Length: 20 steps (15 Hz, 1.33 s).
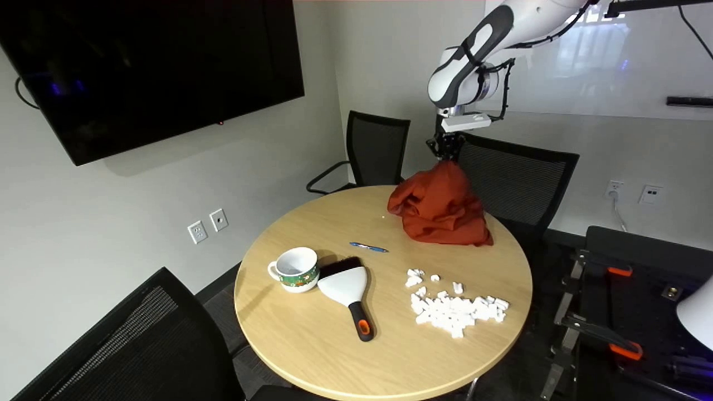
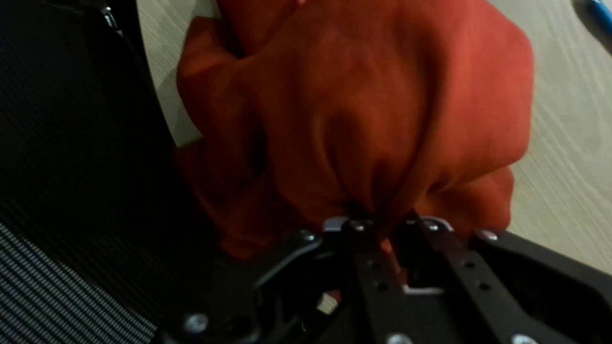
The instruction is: Move the orange cloth to the table
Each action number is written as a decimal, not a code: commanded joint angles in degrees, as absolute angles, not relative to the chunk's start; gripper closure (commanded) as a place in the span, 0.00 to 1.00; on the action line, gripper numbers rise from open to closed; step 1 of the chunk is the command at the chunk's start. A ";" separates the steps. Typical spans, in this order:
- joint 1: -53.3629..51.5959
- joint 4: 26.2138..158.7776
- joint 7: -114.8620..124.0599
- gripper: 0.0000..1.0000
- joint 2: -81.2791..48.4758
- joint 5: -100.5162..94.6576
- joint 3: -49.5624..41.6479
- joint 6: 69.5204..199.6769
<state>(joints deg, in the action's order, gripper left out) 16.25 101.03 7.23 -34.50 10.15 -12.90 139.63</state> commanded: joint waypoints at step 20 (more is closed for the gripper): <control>17.17 104.99 6.55 0.00 -23.74 8.03 -11.99 137.03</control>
<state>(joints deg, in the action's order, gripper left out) 16.23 100.98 10.14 -33.30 8.01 -12.88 145.91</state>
